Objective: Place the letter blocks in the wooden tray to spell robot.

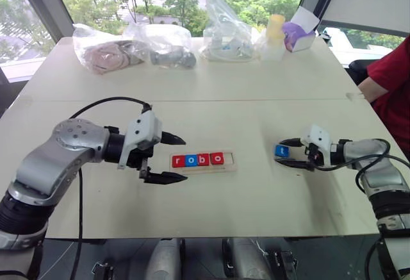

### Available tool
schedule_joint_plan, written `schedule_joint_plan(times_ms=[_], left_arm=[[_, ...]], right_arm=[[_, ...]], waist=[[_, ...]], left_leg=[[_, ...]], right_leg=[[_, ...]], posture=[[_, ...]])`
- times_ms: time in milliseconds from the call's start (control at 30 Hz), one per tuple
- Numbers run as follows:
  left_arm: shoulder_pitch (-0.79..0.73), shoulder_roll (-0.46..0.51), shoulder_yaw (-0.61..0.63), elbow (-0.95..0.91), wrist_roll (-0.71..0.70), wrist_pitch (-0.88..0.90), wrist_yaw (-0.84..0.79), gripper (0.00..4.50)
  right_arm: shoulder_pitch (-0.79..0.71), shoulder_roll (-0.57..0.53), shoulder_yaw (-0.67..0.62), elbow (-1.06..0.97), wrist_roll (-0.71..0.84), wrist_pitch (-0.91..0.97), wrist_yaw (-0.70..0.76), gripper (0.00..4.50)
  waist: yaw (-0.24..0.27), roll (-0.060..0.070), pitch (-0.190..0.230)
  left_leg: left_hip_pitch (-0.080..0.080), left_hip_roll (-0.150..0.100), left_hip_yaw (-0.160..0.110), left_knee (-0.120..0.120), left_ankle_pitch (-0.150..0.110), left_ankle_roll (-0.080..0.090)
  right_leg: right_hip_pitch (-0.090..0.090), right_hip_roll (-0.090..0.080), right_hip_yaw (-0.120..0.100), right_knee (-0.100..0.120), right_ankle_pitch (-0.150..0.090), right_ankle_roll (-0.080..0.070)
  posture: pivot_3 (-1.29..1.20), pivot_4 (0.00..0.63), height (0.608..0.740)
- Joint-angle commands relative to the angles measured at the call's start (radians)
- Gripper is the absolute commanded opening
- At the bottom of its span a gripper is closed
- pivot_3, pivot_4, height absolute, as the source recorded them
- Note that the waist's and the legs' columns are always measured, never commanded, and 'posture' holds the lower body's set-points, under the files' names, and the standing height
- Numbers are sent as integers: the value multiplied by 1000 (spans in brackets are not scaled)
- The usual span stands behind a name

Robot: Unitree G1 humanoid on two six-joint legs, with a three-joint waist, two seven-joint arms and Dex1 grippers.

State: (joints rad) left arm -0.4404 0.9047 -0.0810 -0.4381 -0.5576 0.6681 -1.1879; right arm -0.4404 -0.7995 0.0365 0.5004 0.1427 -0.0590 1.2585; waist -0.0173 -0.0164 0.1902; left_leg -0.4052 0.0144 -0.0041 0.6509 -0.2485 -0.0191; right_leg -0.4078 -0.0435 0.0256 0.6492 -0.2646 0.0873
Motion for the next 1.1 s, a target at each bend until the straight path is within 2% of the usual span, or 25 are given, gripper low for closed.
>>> schedule_joint_plan(times_ms=[33,100,200,300,400,500,733,1100], left_arm=[[6,25,39,-14,-5,-12,-2,4500],[10,36,41,0,5,-24,-7,4500],[24,60,51,17,16,-37,-15,4500],[61,107,70,48,38,-66,-37,4500],[102,150,101,60,33,-76,-64,4500],[118,164,120,60,28,-80,-67,4500],[133,144,132,30,18,-64,-24,4500],[168,135,153,-12,-6,-43,27,4500]], right_arm=[[1,-9,9,27,-21,-20,6,1172],[-11,-6,-3,5,-8,-2,-4,1160],[-31,17,-17,-130,61,123,-1,1160],[-58,56,21,-327,129,278,14,1160],[-94,103,88,-412,114,348,10,1160],[-135,152,152,-408,77,358,-7,1160],[-169,168,257,-343,-10,284,24,1160],[-184,171,270,-287,-59,225,35,1160]], waist=[[0,0,0],[0,0,0],[-2,0,0],[-9,1,0],[-11,1,0],[-2,1,1],[5,1,1],[0,1,1]], left_leg=[[1,0,0,0,0,0],[1,0,0,0,0,0],[1,1,0,0,0,0],[1,1,-1,-1,0,0],[1,1,-2,-1,0,0],[1,2,-1,-1,0,0],[-3,0,0,0,0,0],[-2,1,0,-1,0,0]], right_leg=[[0,0,0,0,0,0],[1,0,0,0,0,0],[1,0,1,0,0,0],[-1,0,2,2,0,0],[-3,1,1,3,0,0],[-2,0,1,3,0,-1],[-3,-3,0,-1,0,-1],[-3,0,0,2,0,0]], posture=[[0,150,740],[0,150,740],[0,150,740],[0,150,740],[0,150,740],[0,150,740],[0,150,740],[0,150,740]])
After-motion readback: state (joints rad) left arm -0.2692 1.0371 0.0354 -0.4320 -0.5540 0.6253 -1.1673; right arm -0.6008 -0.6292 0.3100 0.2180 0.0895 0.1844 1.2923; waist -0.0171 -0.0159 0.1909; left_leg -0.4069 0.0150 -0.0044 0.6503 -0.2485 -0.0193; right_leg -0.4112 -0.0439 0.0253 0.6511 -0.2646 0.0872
